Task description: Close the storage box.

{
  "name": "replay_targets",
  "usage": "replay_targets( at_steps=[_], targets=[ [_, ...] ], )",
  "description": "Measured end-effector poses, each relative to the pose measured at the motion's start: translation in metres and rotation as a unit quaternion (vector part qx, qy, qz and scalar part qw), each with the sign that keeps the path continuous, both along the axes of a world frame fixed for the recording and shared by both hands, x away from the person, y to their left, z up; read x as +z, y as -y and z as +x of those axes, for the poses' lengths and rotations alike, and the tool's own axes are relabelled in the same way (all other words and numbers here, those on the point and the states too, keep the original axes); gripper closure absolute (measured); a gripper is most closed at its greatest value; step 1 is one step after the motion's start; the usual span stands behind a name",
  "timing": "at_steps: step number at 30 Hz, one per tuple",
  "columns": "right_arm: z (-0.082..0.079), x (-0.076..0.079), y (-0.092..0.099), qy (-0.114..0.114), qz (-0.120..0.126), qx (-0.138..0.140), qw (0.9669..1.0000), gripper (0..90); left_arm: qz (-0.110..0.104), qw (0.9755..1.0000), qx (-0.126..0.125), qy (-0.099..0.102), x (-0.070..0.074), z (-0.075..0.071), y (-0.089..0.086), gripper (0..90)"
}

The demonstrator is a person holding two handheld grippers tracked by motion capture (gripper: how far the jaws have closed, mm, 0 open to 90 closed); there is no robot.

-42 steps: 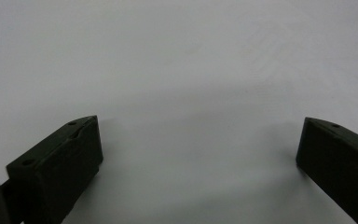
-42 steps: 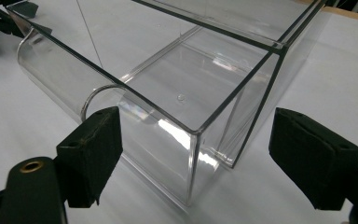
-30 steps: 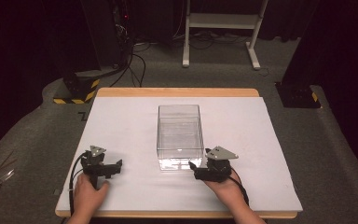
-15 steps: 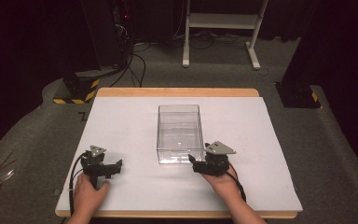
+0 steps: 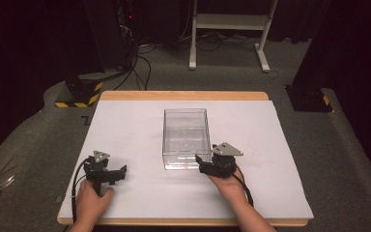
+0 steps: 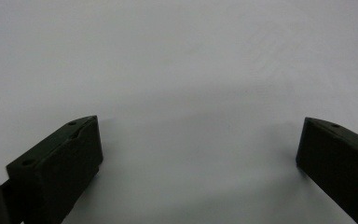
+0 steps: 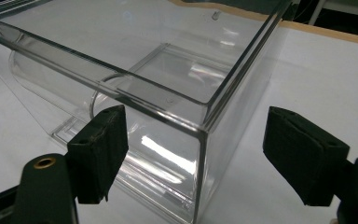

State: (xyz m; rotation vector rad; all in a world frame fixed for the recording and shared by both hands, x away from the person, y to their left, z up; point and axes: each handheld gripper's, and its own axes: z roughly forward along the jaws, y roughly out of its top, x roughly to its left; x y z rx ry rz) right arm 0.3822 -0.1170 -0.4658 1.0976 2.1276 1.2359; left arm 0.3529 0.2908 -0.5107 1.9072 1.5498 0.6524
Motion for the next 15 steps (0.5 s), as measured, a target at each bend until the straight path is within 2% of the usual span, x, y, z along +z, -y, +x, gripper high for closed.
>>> replay_targets(
  at_steps=[15],
  targets=[
    [0.0068, -0.0005, -0.0015, -0.004, 0.004, -0.007, 1.0000, 23.9, 0.000, 1.0000, 0.000, 0.000, 0.0000, 0.0000, 0.0000, 0.6]
  ],
)
